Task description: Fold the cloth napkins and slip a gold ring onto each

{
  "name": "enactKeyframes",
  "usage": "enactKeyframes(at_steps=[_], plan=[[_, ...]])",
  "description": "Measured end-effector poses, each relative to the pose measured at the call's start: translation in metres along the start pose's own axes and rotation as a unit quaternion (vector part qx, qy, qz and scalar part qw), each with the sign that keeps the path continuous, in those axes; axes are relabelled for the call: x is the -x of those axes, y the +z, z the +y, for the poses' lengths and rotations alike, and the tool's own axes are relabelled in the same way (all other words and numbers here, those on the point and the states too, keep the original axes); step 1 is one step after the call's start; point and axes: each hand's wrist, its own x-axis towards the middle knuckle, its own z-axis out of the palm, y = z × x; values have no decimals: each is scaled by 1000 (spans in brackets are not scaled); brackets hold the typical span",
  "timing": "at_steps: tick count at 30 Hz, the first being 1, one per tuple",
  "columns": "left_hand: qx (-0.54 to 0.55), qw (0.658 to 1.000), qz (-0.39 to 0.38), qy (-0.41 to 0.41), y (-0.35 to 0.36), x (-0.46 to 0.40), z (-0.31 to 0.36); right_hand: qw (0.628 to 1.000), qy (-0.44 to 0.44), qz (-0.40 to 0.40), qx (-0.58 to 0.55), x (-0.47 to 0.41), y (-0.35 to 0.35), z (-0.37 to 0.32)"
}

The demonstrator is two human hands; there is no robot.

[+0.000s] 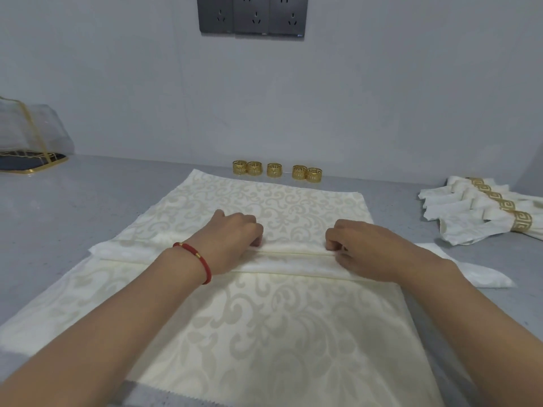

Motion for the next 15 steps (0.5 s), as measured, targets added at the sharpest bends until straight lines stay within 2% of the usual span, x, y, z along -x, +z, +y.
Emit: enactKeyframes(at_steps=[3, 5, 8, 12, 13, 15], plan=[[123, 990, 26, -66, 3, 8, 0, 986, 32, 68, -151, 11, 8, 6], [154, 981, 60, -97, 11, 10, 1, 973, 58, 101, -201, 12, 14, 5], [141, 984, 44, -95, 17, 10, 3, 984, 58, 124, -115, 10, 23, 1], [18, 996, 69, -52, 8, 17, 11, 982, 7, 182, 40, 21, 22, -9], [-9, 997, 71, -26, 5, 21, 13, 983, -5, 173, 61, 26, 22, -13], [-49, 998, 26, 26, 1, 27, 15, 984, -35, 142, 100, 34, 20, -19]])
